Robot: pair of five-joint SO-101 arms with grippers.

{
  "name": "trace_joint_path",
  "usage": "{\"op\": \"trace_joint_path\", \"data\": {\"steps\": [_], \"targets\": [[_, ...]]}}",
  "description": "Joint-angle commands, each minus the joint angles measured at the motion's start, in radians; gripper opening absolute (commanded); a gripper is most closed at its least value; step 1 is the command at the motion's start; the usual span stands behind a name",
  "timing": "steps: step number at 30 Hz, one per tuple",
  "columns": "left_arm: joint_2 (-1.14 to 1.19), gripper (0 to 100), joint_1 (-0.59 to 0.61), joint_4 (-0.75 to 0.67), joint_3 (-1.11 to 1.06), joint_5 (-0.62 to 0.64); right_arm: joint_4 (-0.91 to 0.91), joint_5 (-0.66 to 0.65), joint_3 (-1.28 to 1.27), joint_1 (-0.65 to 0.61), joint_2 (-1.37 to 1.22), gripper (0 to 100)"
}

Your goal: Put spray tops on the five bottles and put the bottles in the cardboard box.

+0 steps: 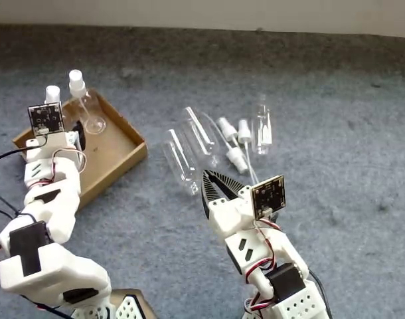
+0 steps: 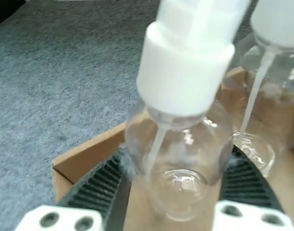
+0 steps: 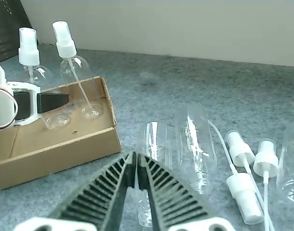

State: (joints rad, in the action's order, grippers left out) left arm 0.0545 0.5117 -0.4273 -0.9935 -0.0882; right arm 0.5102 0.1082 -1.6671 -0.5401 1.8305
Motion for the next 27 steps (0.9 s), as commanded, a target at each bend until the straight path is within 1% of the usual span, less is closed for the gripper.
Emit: {"op": "trace_joint_path", "data": {"steps": [1,6,12,14,27], "targets": [[-0.004,18,0.025,0.009,0.018,-0.011,0.002,-0.009,-0.111,0.012,0.012,0.5],[0.001,18,0.025,0.011,0.045,-0.011,0.002,-0.009,-0.111,0.012,0.012,0.5],[0.004,18,0.070,0.011,0.084,-0.012,0.002,-0.009,-0.111,0.012,0.012,0.5],[0.005,18,0.081,0.011,0.084,-0.043,0.002,-0.009,-0.111,0.012,0.012,0.5],[0.005,18,0.058,0.011,0.061,-0.054,0.002,-0.009,-0.111,0.012,0.012,0.5]]}}
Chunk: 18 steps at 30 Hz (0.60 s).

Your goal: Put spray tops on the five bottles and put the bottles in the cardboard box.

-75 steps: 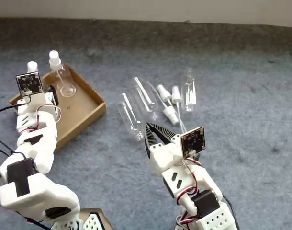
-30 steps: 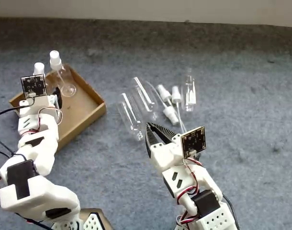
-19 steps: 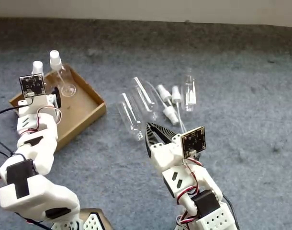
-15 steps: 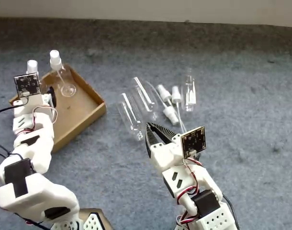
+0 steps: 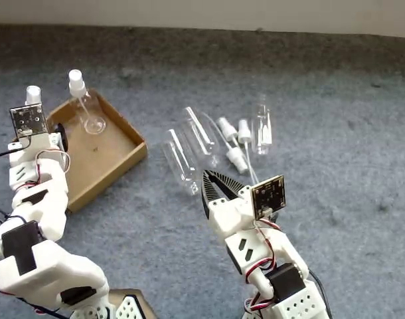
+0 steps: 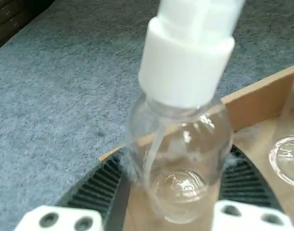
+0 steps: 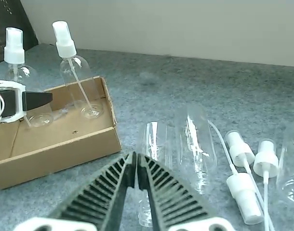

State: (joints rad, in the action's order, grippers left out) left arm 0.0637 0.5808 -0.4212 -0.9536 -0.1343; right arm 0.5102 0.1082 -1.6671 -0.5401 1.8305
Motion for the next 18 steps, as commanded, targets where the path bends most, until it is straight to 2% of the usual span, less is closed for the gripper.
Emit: {"op": "trace_joint_path", "data": {"steps": [1,7,18], "targets": [[-0.004,18,-0.015,0.005,0.019,-0.008,0.002,-0.009,-0.111,0.012,0.012,0.5],[-0.002,27,-0.012,0.005,0.007,-0.008,0.002,-0.009,-0.111,0.012,0.012,0.5],[-0.013,28,0.001,0.003,-0.045,-0.008,0.002,-0.009,-0.111,0.012,0.012,0.5]]}}
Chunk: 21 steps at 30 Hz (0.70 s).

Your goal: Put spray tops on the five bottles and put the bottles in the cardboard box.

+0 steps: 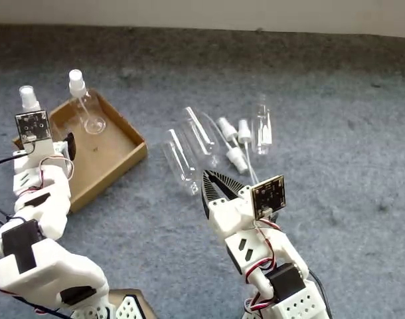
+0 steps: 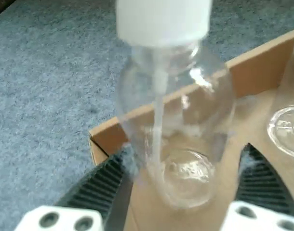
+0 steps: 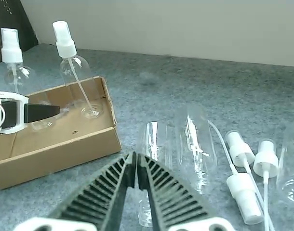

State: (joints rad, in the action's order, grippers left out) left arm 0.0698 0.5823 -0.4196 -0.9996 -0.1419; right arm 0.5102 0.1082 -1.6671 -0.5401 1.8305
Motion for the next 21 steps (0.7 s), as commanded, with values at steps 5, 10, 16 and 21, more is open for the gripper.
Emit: {"op": "trace_joint_path", "data": {"steps": [5,10,16,21], "targets": [[-0.019,28,0.016,0.002,0.002,0.000,0.002,-0.009,-0.111,0.012,0.012,0.5],[-0.019,28,0.019,0.002,-0.001,0.000,0.002,-0.009,-0.111,0.012,0.012,0.5],[-0.021,28,0.021,0.002,-0.007,0.000,0.002,-0.009,-0.111,0.012,0.012,0.5],[-0.021,28,0.021,0.003,-0.013,-0.002,0.002,-0.011,-0.111,0.012,0.012,0.5]]}}
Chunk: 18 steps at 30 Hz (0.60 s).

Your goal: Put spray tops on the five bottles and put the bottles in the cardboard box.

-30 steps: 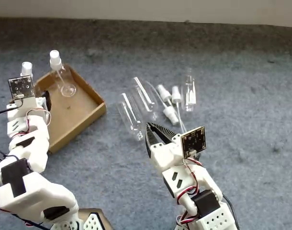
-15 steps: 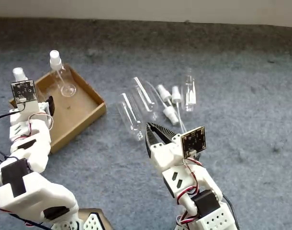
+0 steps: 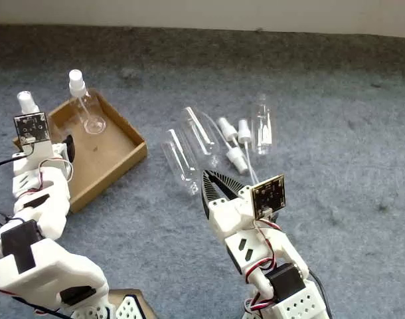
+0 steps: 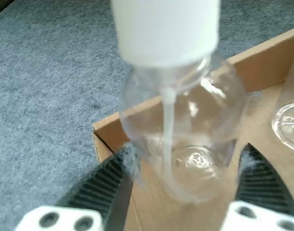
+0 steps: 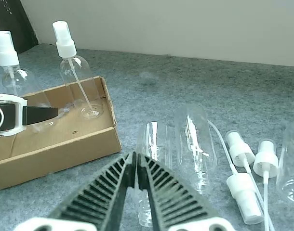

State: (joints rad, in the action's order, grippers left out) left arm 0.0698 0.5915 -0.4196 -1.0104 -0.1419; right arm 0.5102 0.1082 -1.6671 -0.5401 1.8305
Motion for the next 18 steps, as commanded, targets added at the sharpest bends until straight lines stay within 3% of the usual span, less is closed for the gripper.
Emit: {"op": "trace_joint_path", "data": {"steps": [1,4,8,18], "targets": [[-0.021,28,0.012,0.003,-0.002,-0.002,0.002,-0.011,-0.111,0.012,0.012,0.5],[-0.021,29,0.010,0.003,-0.002,-0.003,0.002,-0.011,-0.111,0.012,0.010,0.5],[-0.021,38,0.010,0.003,-0.008,-0.002,0.002,-0.011,-0.111,0.012,0.010,0.5],[-0.022,39,0.021,0.003,-0.019,0.000,0.002,-0.011,-0.111,0.012,0.010,0.5]]}}
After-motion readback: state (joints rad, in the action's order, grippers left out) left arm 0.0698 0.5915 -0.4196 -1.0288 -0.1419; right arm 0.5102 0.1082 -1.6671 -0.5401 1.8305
